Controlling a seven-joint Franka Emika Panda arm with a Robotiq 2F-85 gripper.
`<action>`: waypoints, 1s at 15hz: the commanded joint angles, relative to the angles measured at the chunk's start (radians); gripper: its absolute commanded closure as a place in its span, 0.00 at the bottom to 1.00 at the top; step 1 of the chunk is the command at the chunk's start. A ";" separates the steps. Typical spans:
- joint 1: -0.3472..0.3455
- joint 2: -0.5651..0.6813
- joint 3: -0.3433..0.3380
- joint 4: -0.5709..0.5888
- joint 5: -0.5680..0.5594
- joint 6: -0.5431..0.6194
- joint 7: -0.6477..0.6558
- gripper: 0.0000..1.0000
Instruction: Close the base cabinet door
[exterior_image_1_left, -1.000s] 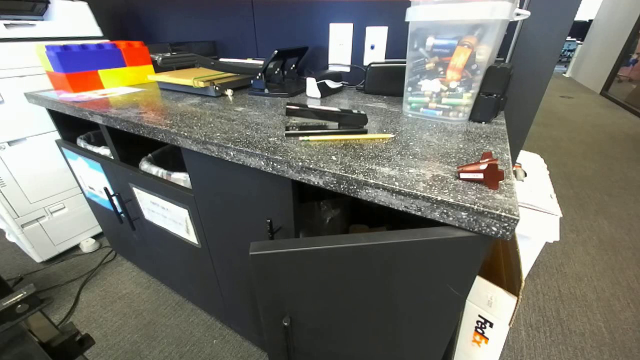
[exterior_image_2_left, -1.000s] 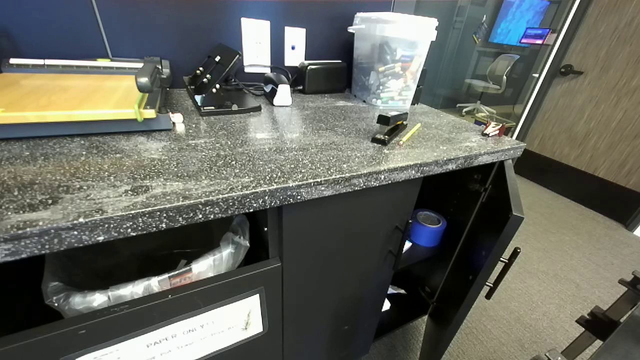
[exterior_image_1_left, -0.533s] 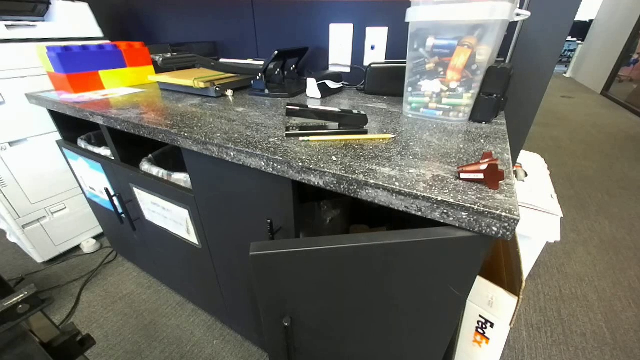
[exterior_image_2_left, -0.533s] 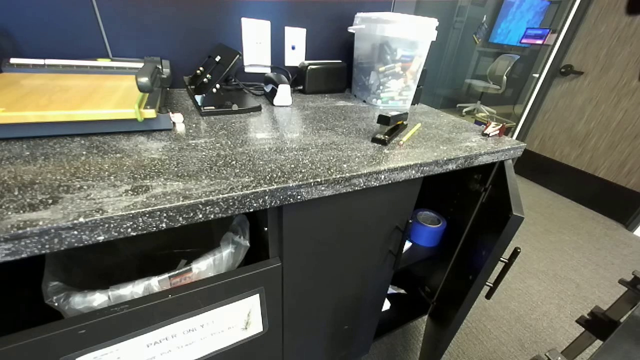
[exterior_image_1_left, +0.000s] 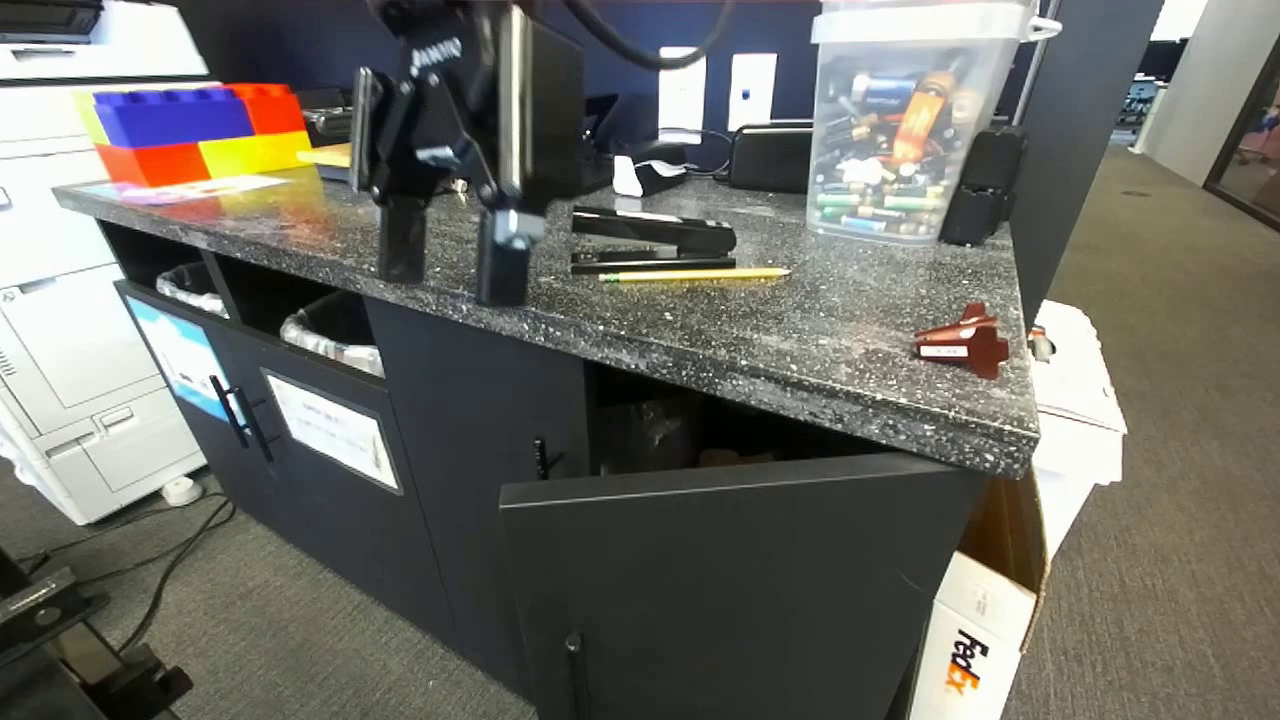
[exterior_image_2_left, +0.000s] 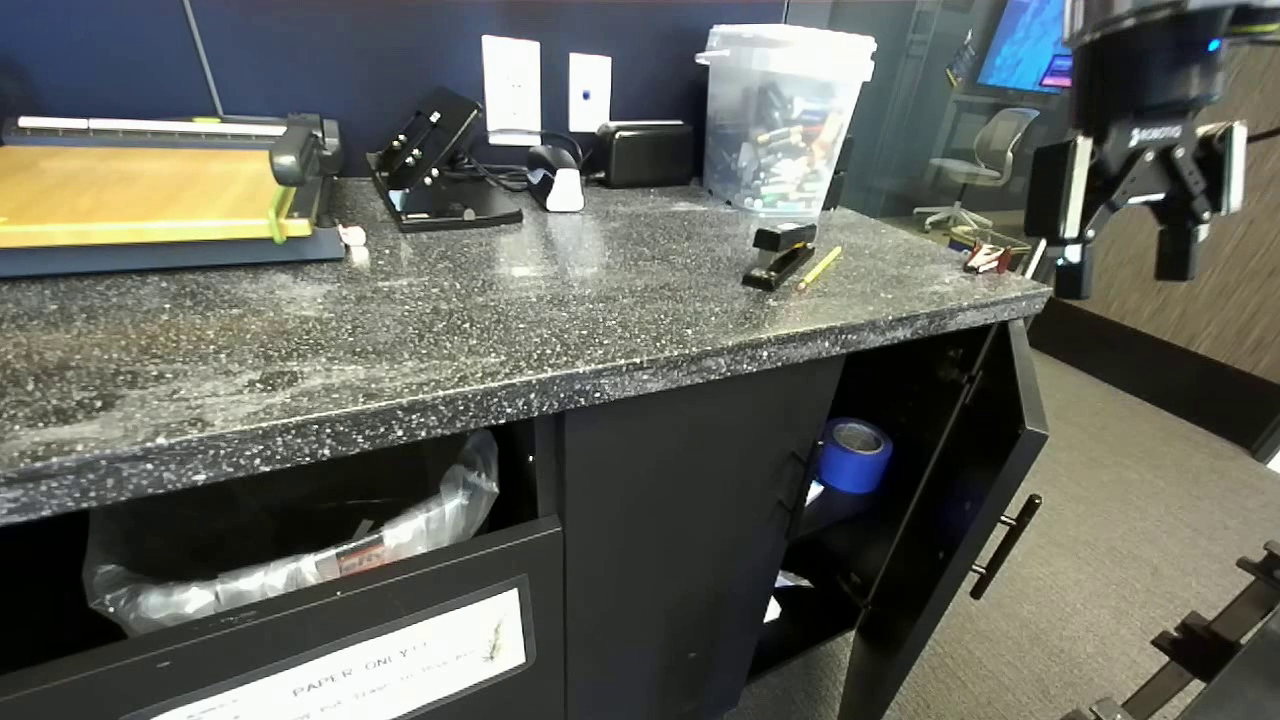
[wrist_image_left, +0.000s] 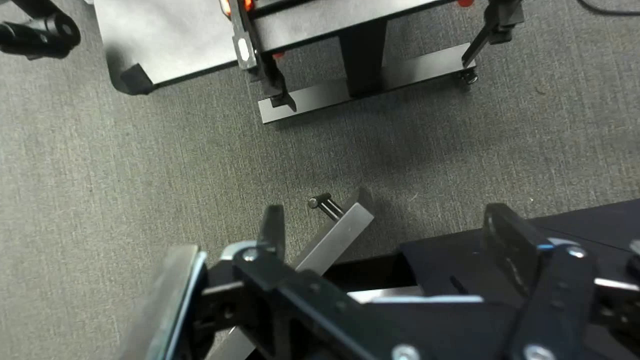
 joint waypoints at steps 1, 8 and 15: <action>0.009 0.178 -0.027 0.131 -0.014 0.039 -0.063 0.00; 0.004 0.290 -0.065 0.091 -0.057 0.128 -0.159 0.00; 0.014 0.353 -0.071 0.129 -0.105 0.072 -0.215 0.00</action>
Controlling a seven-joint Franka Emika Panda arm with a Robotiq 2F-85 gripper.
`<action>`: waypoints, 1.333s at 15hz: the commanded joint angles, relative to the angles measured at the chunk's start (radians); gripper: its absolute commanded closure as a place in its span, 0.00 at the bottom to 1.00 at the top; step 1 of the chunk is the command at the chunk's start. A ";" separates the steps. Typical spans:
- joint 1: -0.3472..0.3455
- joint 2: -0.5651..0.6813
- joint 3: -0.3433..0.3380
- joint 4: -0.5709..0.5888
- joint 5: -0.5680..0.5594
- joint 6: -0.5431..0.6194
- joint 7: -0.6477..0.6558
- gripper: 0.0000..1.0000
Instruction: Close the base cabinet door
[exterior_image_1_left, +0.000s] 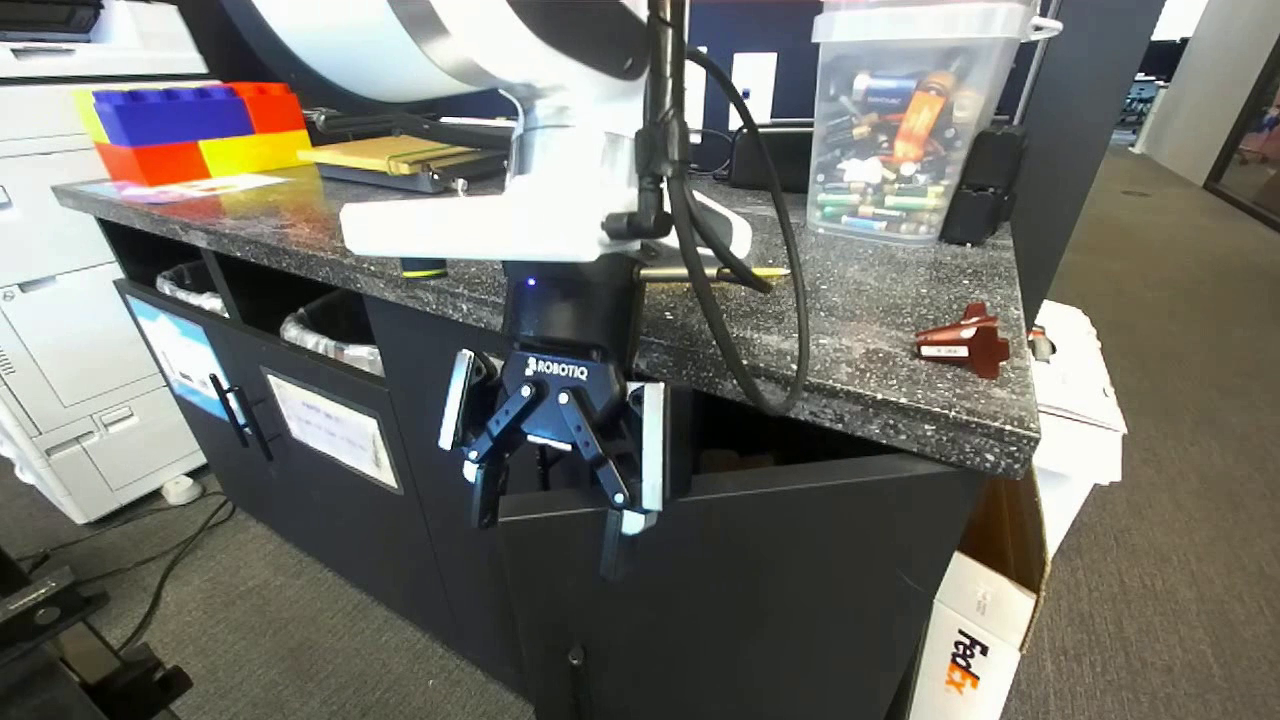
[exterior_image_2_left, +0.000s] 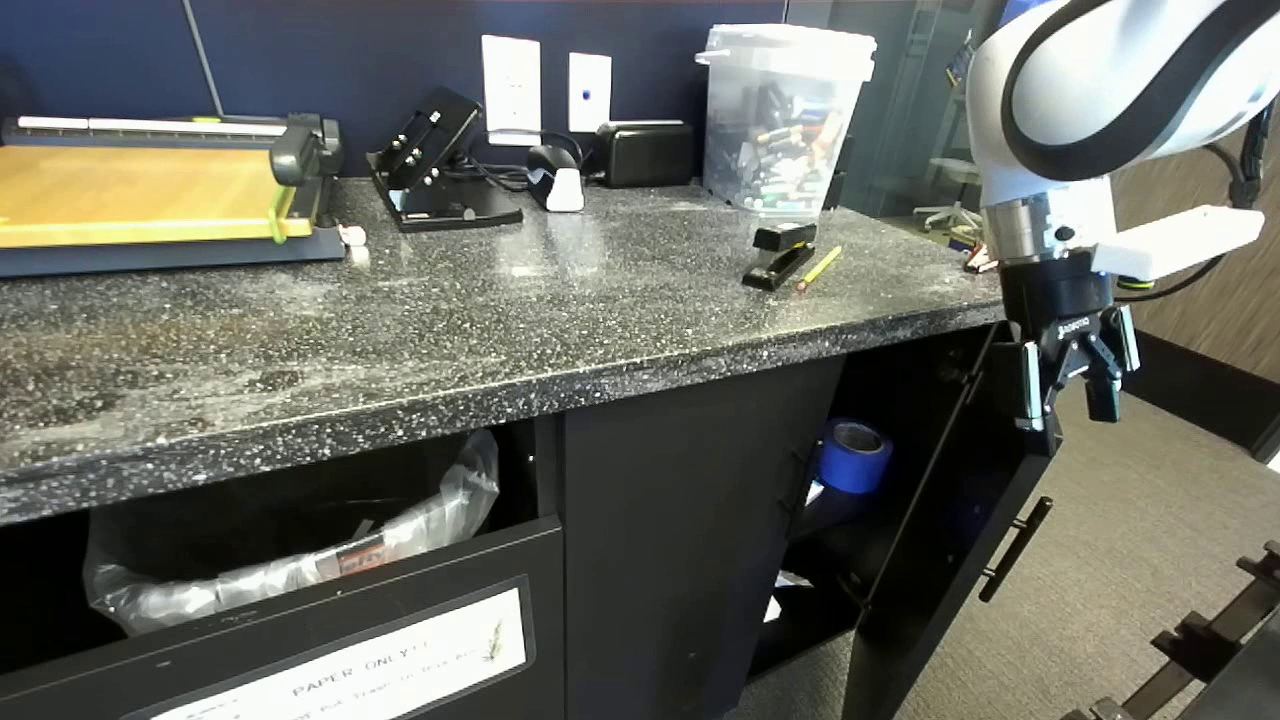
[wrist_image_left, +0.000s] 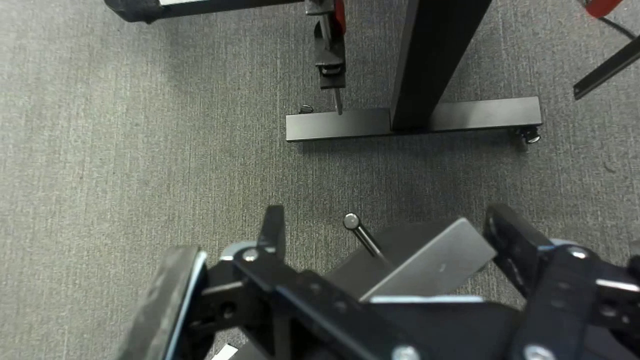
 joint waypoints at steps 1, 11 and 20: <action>0.013 0.037 -0.005 0.041 -0.027 -0.039 -0.028 0.00; 0.038 0.130 0.030 0.099 -0.007 0.109 -0.051 0.00; 0.100 0.150 0.057 0.042 0.005 0.440 0.003 0.00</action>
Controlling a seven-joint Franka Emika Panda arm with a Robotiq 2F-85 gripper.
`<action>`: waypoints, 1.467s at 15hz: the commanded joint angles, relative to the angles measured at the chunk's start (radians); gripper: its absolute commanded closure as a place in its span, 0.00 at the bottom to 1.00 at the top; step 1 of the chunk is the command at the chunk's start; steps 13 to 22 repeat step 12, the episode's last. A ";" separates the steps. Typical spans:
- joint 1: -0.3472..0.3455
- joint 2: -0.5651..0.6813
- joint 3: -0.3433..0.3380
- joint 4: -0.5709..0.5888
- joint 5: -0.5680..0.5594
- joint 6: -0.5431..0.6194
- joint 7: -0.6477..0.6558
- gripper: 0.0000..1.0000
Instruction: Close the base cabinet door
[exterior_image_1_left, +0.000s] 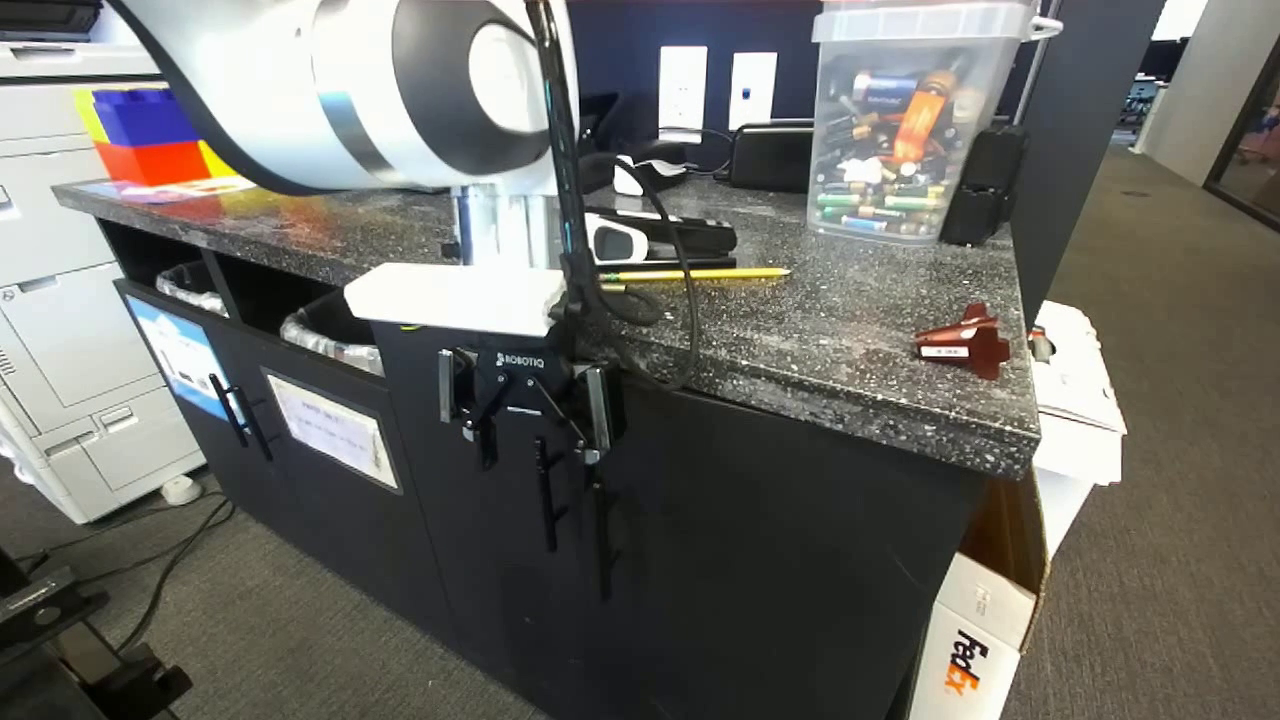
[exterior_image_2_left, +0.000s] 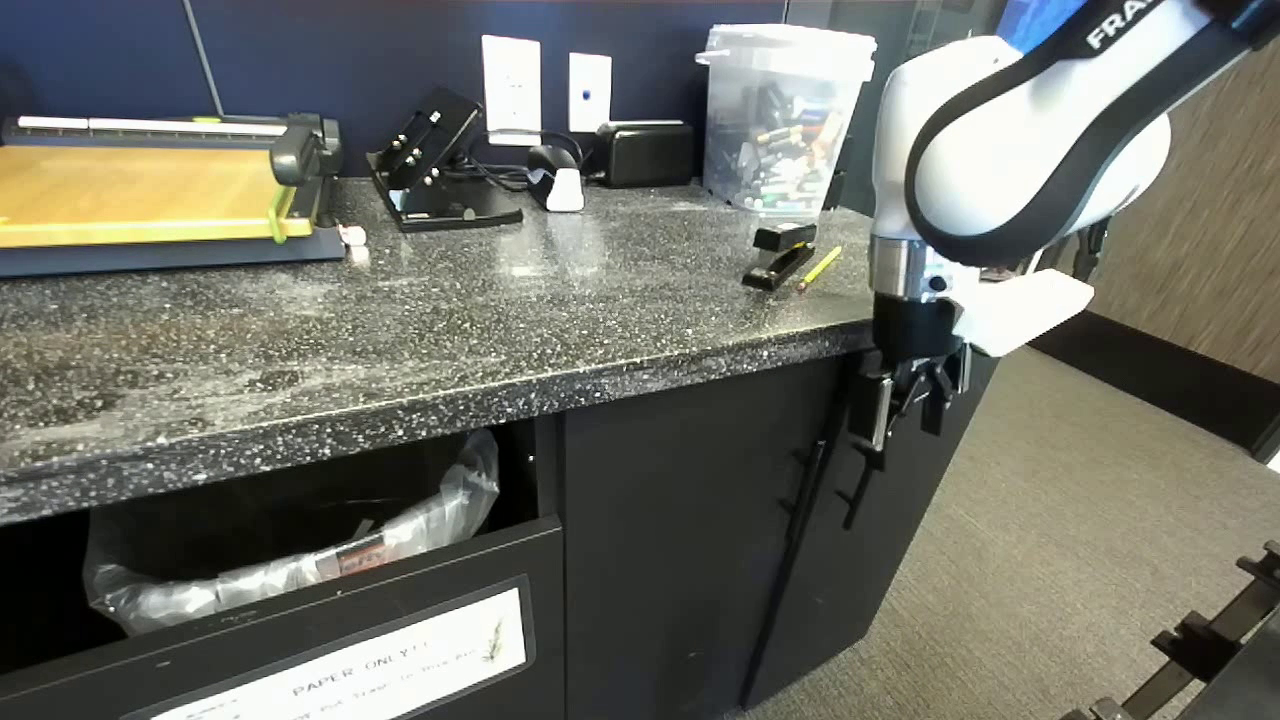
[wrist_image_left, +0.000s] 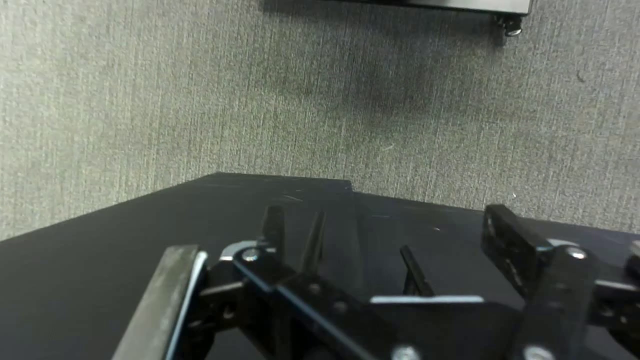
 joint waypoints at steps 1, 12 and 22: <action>0.030 0.030 -0.003 -0.026 0.007 0.129 0.029 0.00; 0.059 -0.008 -0.059 -0.054 -0.012 -0.197 0.076 0.00; 0.059 -0.008 -0.059 -0.054 -0.012 -0.197 0.076 0.00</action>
